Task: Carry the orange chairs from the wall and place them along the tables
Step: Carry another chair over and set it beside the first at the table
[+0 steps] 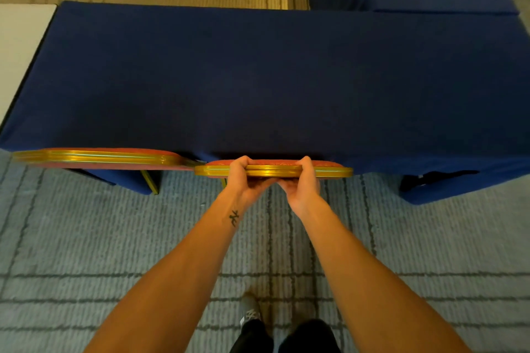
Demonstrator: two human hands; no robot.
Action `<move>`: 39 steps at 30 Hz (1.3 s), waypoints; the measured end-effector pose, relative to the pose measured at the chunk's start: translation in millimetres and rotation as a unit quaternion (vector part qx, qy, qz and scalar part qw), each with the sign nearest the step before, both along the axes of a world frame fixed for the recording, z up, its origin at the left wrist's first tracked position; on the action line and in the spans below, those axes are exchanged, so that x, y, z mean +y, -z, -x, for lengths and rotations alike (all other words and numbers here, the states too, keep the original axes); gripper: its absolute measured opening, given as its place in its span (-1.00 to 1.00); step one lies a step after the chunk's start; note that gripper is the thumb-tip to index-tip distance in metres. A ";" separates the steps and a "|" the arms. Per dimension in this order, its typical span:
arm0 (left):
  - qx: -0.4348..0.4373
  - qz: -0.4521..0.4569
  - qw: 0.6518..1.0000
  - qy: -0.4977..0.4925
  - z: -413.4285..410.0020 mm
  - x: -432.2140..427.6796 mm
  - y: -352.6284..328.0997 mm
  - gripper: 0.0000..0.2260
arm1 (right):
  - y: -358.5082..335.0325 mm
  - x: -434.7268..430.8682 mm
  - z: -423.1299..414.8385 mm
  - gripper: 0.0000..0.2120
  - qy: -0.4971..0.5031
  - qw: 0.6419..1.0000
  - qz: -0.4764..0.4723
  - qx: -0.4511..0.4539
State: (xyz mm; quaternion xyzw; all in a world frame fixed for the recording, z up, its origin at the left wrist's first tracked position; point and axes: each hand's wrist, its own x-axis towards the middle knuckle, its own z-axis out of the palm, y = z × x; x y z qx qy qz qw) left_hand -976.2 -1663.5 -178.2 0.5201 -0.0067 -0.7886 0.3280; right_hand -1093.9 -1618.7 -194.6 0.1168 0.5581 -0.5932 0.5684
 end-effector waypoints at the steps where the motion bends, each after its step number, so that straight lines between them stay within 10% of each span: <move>1: 0.003 -0.006 1.000 -0.005 -2.4 1.2 0.7 -0.80 | 1.6 3.0 -1.4 -0.72 -0.004 1.000 -0.001 -0.007; 28: -0.003 -0.048 0.998 0.031 5.9 -6.1 -12.0 -0.62 | -20.3 -5.0 19.7 -0.57 -0.082 0.995 -0.036 -0.046; 39: -0.093 0.036 0.990 0.100 -31.0 36.9 -60.3 -0.50 | -77.2 11.5 -18.7 -0.49 -0.349 0.935 -0.024 -0.056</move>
